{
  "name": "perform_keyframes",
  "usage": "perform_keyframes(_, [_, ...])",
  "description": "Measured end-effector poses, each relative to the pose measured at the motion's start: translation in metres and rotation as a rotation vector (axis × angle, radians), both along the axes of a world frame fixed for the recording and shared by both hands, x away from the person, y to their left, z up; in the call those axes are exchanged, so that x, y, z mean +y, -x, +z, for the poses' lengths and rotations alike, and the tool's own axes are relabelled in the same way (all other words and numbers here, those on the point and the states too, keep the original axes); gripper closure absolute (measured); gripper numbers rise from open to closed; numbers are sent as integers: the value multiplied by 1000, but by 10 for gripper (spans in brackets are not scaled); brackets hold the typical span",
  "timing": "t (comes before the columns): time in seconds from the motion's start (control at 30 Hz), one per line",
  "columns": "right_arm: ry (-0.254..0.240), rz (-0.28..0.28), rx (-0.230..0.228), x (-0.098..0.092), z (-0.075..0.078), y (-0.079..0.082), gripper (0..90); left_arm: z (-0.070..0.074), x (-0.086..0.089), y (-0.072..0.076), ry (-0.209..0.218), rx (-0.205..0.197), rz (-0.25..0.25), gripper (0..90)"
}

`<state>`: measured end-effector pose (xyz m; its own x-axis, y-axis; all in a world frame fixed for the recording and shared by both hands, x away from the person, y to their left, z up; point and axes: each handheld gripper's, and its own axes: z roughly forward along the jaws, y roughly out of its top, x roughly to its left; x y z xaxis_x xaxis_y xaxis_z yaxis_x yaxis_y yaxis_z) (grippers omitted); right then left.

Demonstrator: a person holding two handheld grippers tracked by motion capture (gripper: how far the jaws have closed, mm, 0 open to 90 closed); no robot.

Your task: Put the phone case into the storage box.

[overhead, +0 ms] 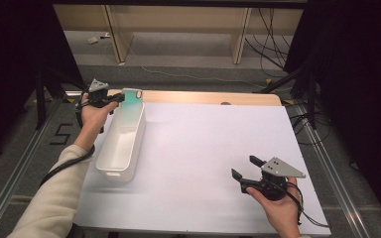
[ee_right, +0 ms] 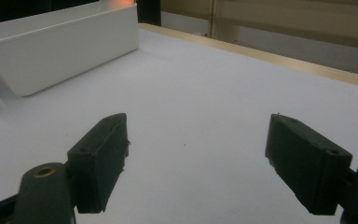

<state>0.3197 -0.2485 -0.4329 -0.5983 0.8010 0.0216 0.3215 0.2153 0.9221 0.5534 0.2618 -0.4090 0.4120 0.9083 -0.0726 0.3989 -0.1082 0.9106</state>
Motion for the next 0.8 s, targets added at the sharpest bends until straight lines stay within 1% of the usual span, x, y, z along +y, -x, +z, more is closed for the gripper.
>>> perform_keyframes(0.1, [0,0,1,0,0,0,224,0,0,0,-2,1,4,827])
perform_keyframes(0.2, [-1,3,15,0,0,1,224,-1,0,0,-2,1,3,825])
perform_keyframes(0.27, [-1,4,15,0,0,1,224,-1,0,0,-3,0,3,825])
perform_keyframes(0.3, [3,4,8,0,0,0,224,-1,0,0,-4,0,4,825])
perform_keyframes(0.37, [-1,4,16,0,0,1,224,-1,0,0,-6,-1,5,823])
perform_keyframes(0.43, [2,4,10,0,0,0,224,-1,0,0,-8,1,7,821])
perform_keyframes(0.5, [-2,5,17,0,0,1,224,-2,0,-1,-10,3,10,821])
perform_keyframes(0.53, [13,9,35,-1,1,1,224,-2,0,-1,-11,4,10,821])
perform_keyframes(0.57, [-1,4,19,1,0,1,224,-2,0,-1,-12,5,12,820])
perform_keyframes(0.7, [-2,8,22,1,0,1,223,-3,0,-1,-21,10,23,818])
perform_keyframes(0.73, [14,8,37,0,1,1,224,-3,0,-1,-24,8,26,816])
perform_keyframes(0.77, [2,6,24,0,0,1,224,-3,1,-1,-26,8,27,815])
perform_keyframes(0.8, [0,8,25,0,0,1,224,-3,1,-1,-27,7,28,814])
